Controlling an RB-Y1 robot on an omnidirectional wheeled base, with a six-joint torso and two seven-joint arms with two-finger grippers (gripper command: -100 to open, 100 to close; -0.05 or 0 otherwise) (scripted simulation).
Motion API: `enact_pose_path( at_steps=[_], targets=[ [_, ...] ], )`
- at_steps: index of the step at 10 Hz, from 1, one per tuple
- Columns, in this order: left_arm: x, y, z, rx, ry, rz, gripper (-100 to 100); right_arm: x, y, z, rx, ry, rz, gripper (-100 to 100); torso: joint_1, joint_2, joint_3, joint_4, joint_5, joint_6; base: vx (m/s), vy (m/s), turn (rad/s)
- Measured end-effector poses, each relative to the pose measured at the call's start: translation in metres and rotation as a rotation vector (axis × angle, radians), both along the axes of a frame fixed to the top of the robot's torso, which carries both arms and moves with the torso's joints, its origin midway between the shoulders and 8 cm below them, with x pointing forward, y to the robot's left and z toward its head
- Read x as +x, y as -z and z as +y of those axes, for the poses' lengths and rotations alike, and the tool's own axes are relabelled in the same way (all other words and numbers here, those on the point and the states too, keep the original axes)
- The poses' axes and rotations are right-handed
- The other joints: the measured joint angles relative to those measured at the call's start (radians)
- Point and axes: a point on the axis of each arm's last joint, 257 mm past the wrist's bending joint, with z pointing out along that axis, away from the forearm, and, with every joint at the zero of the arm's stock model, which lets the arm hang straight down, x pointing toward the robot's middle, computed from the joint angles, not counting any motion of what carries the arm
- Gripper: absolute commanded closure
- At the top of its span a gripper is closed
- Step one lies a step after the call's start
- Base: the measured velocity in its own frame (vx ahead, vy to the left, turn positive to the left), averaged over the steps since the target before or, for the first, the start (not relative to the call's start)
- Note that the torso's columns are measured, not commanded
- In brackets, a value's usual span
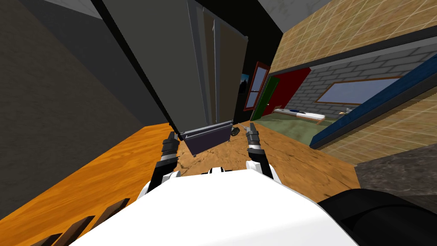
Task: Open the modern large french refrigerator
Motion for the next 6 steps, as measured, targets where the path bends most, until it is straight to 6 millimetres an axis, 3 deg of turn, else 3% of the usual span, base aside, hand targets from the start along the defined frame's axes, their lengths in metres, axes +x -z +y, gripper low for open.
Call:
enact_pose_path(
  at_steps=[2, 6],
  targets=[
    [0.004, 0.005, -0.002, 0.042, 0.018, 0.018, -100, 0.000, 0.000, 0.000, 0.000, 0.000, 0.001, 0, -0.001, 0.042, -0.089, 0.043, 0.000, 0.000, 0.022, -0.038, -0.002],
    [0.025, 0.020, 0.002, 0.149, 0.037, 0.075, -100, 0.000, 0.000, 0.000, 0.000, 0.000, 0.001, 0, -0.003, 0.045, -0.095, 0.047, -0.001, 0.000, 0.051, -0.087, -0.003]
  ],
)
